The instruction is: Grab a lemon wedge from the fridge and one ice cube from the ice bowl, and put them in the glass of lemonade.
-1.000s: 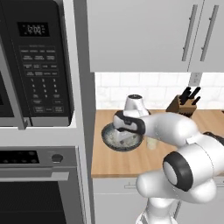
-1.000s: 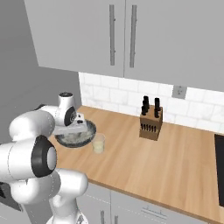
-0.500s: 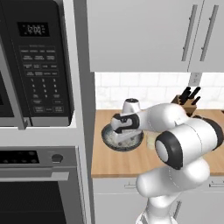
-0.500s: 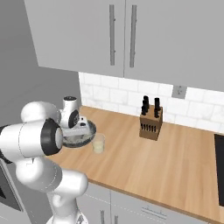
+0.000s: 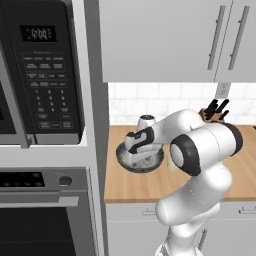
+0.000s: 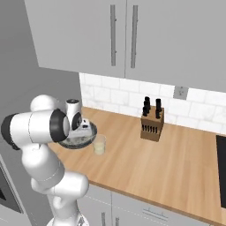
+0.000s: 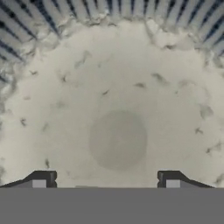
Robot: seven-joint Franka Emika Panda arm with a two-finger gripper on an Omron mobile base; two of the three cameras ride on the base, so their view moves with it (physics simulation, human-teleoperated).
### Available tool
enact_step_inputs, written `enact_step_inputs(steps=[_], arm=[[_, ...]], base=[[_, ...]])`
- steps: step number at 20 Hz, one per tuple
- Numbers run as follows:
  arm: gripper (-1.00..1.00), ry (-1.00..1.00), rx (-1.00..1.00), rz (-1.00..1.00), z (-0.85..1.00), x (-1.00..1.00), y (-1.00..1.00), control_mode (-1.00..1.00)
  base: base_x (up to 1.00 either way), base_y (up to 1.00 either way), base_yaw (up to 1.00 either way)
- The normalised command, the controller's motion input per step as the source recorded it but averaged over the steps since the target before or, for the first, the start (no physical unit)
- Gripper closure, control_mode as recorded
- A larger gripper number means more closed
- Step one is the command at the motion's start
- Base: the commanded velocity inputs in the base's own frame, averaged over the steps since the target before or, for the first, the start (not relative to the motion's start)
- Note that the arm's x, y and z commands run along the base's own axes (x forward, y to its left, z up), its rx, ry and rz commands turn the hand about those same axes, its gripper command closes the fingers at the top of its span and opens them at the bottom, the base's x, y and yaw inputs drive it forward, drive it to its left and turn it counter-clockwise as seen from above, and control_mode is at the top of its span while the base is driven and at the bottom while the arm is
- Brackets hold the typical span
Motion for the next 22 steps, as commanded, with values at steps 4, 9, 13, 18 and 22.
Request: enact_step_inputs(steps=[4, 9, 13, 18, 22], arm=[[-1.00, 0.01, 0.00, 0.00, -0.30, 0.27, 0.08, -1.00], [-1.00, 0.08, 0.00, -0.01, -0.38, -0.08, 0.01, -1.00], [-1.00, 0.08, 0.00, -0.03, -0.21, -0.39, 0.00, -1.00], [-1.00, 0.09, 0.00, -0.04, -0.15, -0.58, -0.10, -1.00], [-1.00, 0.02, 0.00, -0.01, -0.02, -0.51, -0.21, -1.00]], base=[[0.00, 0.00, 0.00], [0.00, 0.00, 0.00], [0.00, 0.00, 0.00], [0.00, 0.00, 0.00], [0.00, 0.00, 0.00]])
